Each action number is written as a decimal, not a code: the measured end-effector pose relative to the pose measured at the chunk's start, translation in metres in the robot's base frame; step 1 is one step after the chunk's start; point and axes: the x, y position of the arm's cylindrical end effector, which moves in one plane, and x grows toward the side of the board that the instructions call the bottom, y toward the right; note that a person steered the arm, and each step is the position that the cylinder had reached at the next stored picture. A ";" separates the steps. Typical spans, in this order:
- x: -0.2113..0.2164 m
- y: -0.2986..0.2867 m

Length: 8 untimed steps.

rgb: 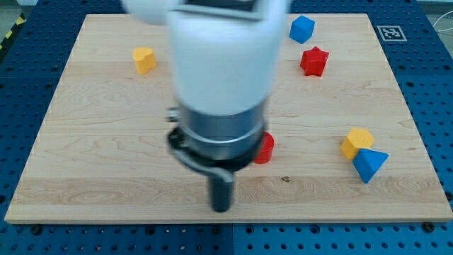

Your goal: Move the red circle to the blue triangle

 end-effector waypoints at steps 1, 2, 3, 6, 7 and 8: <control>-0.009 -0.048; -0.049 -0.084; -0.100 -0.094; -0.128 0.062; -0.115 0.116; -0.108 0.123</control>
